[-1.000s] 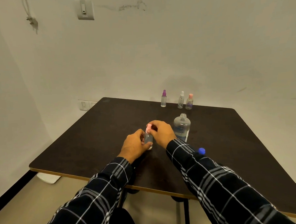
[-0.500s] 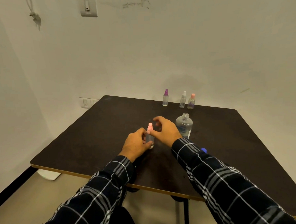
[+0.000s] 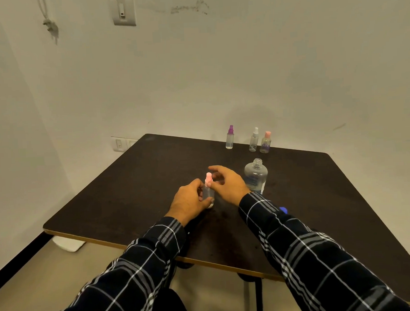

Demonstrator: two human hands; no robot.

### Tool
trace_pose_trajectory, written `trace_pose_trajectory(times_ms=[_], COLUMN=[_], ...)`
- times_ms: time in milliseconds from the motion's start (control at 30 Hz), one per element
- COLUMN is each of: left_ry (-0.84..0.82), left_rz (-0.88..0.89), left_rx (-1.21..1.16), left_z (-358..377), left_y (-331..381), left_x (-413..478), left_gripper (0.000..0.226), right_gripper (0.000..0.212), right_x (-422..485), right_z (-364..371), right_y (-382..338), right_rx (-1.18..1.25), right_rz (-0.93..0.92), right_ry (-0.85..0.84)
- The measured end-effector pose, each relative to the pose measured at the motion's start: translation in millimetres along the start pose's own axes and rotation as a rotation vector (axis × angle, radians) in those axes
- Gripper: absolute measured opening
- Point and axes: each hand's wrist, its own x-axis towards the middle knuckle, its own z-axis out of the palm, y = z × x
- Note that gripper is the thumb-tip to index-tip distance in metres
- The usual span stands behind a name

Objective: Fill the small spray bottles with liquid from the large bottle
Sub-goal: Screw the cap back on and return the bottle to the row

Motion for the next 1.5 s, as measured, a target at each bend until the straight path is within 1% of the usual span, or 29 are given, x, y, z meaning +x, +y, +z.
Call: trace_pose_trajectory(times_ms=[100, 233, 333, 400, 467, 533, 600, 700, 900, 1100, 1167, 1233, 1267, 1333, 1400, 1433, 1467, 1500], left_ry=[0.006, 0.009, 0.012, 0.01, 0.015, 0.015, 0.005, -0.003, 0.002, 0.008, -0.005, 0.002, 0.015, 0.04, 0.056, 0.057, 0.054, 0.048], left_rz=[0.005, 0.009, 0.022, 0.022, 0.014, 0.012, 0.011, 0.004, 0.006, 0.0, -0.004, 0.002, 0.004, 0.011, 0.022, 0.026, 0.032, 0.035], left_rx=[-0.004, -0.003, 0.0, 0.002, -0.01, -0.011, -0.004, 0.002, 0.006, -0.013, -0.02, -0.016, -0.01, -0.001, 0.0, -0.001, -0.003, -0.003], left_z=[1, 1, 1, 1, 1, 1, 0, 0, 0, 1, 0, 0, 1, 2, 3, 3, 3, 3], left_y=[-1, -1, -1, -2, -3, -2, -1, 0, -1, -1, 1, 1, 0, -1, -3, -3, -3, -3], left_x=[-1, -2, -2, -1, -1, -1, -2, -2, 0, 0, -2, -2, -3, -4, -4, -3, -2, -1], left_gripper=[0.031, 0.031, 0.027, 0.026, 0.027, 0.028, 0.029, 0.029, 0.029, 0.023, 0.022, 0.023, 0.024, 0.028, 0.031, 0.031, 0.031, 0.032], right_gripper=[0.032, 0.021, 0.035, 0.041, 0.043, 0.046, 0.042, 0.035, 0.034, 0.025, 0.026, 0.029, 0.031, 0.035, 0.047, 0.056, 0.066, 0.076], right_x=[2, 4, 0, -2, -1, 0, 0, 0, 0, -5, -11, -24, -32, -49, -60, -61, -60, -58], right_z=[4, 9, 11, 11, 9, 7, 7, 7, 8, 23, 28, 30, 31, 28, 20, 15, 10, 4], right_y=[0, 0, 3, 9, 13, 13, 10, 8, 4, -5, -6, -4, -1, 6, 15, 20, 27, 33], right_rx=[-0.028, -0.065, -0.052, -0.023, 0.055, 0.074, 0.042, 0.048, 0.002, -0.098, -0.107, -0.084, -0.072, -0.062, -0.027, 0.006, 0.043, 0.073], right_rz=[-0.008, 0.055, 0.132, 0.118, 0.065, 0.015, -0.008, 0.009, 0.058, 0.116, 0.119, 0.091, 0.077, 0.106, 0.219, 0.284, 0.348, 0.4], right_ry=[0.013, 0.13, 0.159, 0.155, 0.105, 0.01, -0.016, 0.031, 0.088, 0.194, 0.218, 0.289, 0.378, 0.654, 0.895, 0.955, 0.963, 0.921])
